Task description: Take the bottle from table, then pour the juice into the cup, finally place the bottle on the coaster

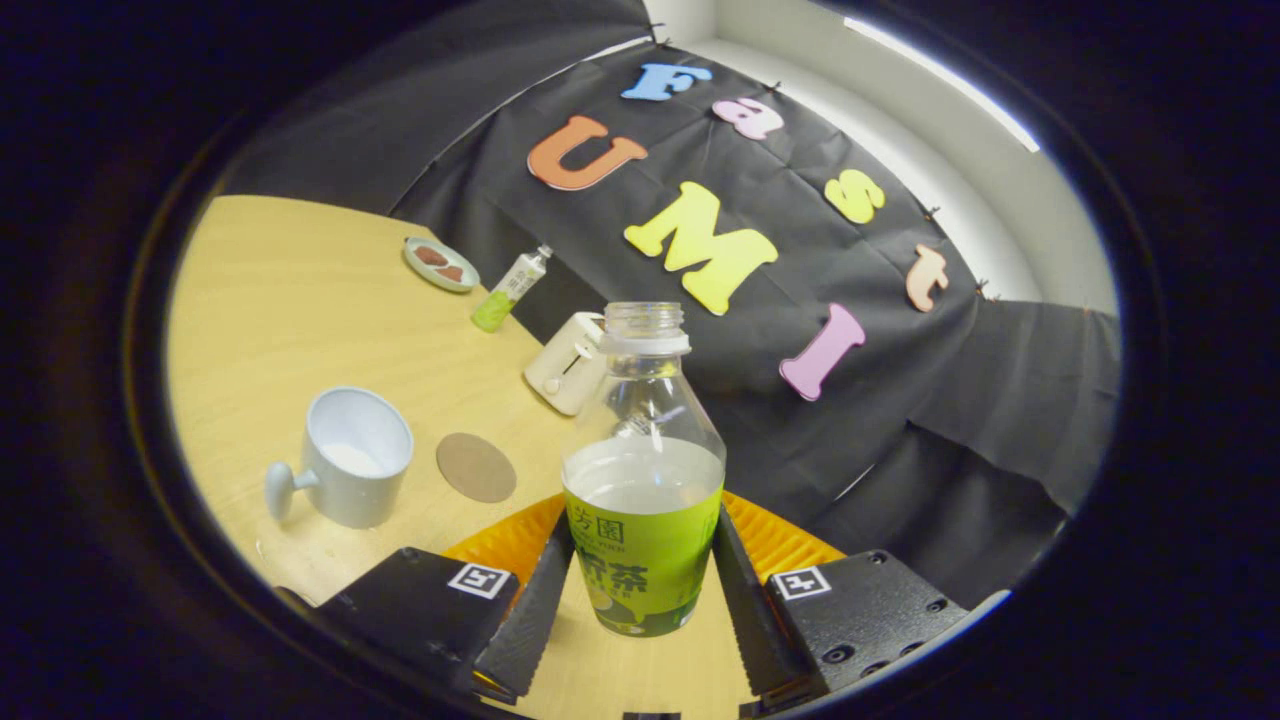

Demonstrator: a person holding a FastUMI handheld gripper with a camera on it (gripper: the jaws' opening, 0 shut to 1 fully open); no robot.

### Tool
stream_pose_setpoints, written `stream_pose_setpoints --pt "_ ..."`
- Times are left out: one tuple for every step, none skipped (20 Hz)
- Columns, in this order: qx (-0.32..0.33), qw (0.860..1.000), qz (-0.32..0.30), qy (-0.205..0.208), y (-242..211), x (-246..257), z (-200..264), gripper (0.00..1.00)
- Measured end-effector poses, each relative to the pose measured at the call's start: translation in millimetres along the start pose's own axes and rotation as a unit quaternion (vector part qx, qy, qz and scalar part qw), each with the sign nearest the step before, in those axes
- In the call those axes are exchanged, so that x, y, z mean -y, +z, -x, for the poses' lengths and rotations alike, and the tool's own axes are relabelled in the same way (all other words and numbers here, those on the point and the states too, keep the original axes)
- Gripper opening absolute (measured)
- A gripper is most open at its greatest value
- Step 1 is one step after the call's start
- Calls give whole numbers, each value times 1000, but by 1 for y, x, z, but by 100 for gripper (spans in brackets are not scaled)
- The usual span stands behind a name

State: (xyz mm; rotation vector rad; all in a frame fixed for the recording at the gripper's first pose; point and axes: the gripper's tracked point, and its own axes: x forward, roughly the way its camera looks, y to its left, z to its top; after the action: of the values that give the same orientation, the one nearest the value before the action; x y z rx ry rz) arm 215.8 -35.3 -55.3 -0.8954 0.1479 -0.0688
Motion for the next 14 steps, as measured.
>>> stream_pose_setpoints --pt "0 1000 20 -4 2 1 0 80" --pt "0 999 38 -17 5 6 -1 80" --pt "-1 998 56 -30 7 10 1 80" --pt "-2 997 74 -39 9 12 0 80" --pt "-3 995 89 -46 10 13 1 80" --pt "-4 993 102 -51 11 13 1 81" --pt "-5 992 114 -54 11 12 3 81" --pt "-3 991 125 -54 12 11 4 80" --pt "-2 989 135 -53 14 9 5 81" --pt "-2 988 145 -55 15 8 4 80" --pt "-1 986 155 -57 16 7 5 80" --pt "-1 984 168 -60 17 6 5 80" --pt "-3 981 183 -63 18 5 7 80" --pt "-5 978 198 -66 18 4 9 80"
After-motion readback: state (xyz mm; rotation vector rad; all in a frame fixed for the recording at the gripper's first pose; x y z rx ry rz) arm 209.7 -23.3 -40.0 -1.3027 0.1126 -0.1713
